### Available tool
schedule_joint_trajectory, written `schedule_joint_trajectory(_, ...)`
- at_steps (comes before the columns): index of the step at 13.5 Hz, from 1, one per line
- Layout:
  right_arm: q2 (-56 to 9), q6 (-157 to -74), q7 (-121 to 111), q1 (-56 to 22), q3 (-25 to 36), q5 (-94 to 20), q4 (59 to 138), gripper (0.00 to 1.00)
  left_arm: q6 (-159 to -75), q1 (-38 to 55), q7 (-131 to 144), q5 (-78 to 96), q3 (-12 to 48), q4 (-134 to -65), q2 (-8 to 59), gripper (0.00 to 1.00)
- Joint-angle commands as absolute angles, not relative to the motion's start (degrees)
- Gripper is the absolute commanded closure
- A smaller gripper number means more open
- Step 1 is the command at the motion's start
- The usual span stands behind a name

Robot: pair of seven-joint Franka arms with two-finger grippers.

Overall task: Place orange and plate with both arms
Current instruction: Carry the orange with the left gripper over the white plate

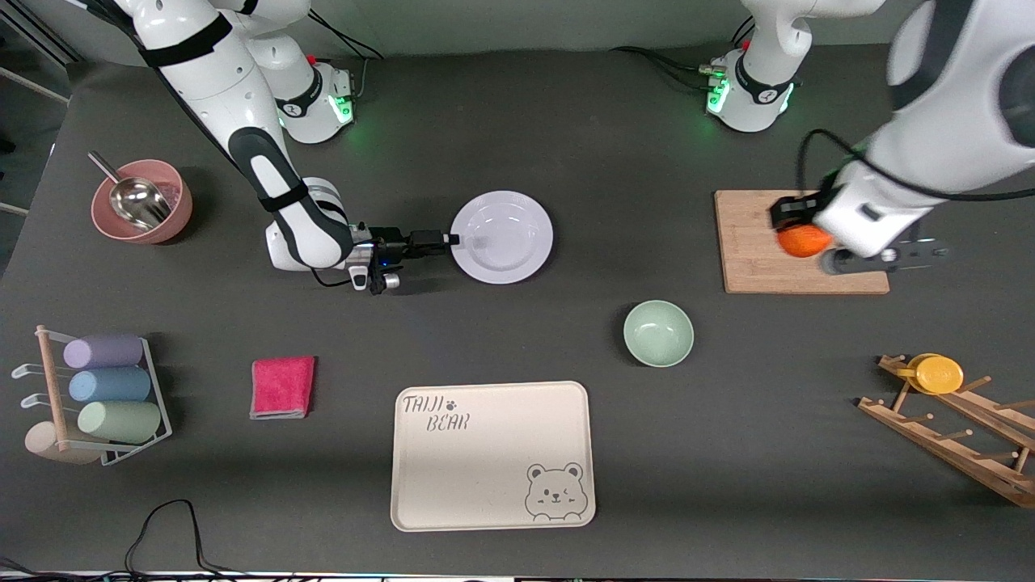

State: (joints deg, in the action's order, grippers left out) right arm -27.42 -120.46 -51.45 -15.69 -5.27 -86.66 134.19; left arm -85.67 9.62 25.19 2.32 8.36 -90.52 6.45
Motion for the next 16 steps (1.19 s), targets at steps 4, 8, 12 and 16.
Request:
schedule_joint_trajectory(4,-27.86,-121.64,-53.26,-16.17,-4.83,-88.51,133.86,0.0,-97.27,18.96,52.53,2.2,16.08,-82.27,20.55,1.0)
schedule_joint_trajectory(8,-27.86,-121.55,-53.17,-15.91,-4.83,-88.68,133.68,0.0,-103.61,26.44,61.51,1.85,16.08,-82.96,24.43,1.0)
schedule_joint_trajectory(12,-27.86,-121.64,-53.26,-15.91,-4.83,-88.77,133.86,0.0,-110.8,31.72,64.94,2.29,16.08,-87.17,26.37,1.0)
schedule_joint_trajectory(16,-27.69,-121.64,-53.17,-15.82,-4.75,-88.77,133.86,0.0,-120.3,35.24,70.21,1.85,16.08,-91.49,29.7,1.0)
